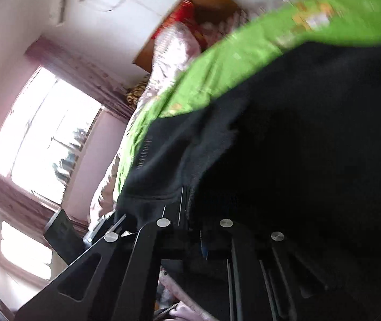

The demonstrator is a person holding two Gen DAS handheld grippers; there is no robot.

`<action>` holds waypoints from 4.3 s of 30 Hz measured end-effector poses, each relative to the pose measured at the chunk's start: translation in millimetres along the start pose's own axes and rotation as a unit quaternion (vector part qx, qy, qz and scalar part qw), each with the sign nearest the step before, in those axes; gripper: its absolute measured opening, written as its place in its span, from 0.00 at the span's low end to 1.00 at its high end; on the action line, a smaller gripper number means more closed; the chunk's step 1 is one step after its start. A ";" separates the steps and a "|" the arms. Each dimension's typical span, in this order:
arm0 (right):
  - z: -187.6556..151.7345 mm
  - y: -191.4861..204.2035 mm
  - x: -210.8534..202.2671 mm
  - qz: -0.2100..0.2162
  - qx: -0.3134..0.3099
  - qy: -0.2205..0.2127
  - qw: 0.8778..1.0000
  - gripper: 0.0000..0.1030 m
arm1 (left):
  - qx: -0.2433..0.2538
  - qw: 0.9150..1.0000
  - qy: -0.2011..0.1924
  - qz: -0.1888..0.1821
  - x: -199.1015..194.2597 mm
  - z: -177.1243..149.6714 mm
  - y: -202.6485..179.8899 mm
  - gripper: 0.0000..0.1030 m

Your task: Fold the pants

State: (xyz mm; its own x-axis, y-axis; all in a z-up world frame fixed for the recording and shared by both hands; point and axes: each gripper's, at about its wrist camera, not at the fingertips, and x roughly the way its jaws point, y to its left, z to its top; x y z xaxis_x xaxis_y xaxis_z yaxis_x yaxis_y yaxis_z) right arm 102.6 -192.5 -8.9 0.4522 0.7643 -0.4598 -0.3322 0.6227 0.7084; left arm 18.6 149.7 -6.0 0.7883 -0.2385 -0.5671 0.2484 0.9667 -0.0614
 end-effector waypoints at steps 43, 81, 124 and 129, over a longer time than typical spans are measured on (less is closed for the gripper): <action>-10.2 -38.4 15.9 -0.031 0.015 0.071 0.997 0.38 | -0.078 0.994 0.051 -0.051 34.2 -9.4 5.2 0.99; -24.7 -38.1 -32.5 -0.065 -0.017 -0.035 0.997 0.17 | -0.011 1.000 -0.013 -0.017 -14.6 17.9 -32.0 0.99; -55.9 15.6 0.4 -0.178 -0.228 0.013 0.957 0.79 | -0.083 0.980 0.145 -0.105 141.9 130.6 -20.2 0.98; -40.9 33.5 -3.7 -0.193 -0.252 -0.010 0.948 0.79 | -0.071 0.987 0.120 -0.081 133.8 156.2 -23.7 0.99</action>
State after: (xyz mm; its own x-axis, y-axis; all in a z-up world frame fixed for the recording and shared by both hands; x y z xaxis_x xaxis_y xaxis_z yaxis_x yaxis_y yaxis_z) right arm 56.0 -167.6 -5.4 0.6342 0.4632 -0.6191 -0.4898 0.8602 0.1418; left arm 206.1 80.4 47.8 0.5847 -0.3795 -0.7170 0.2666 0.9246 -0.2720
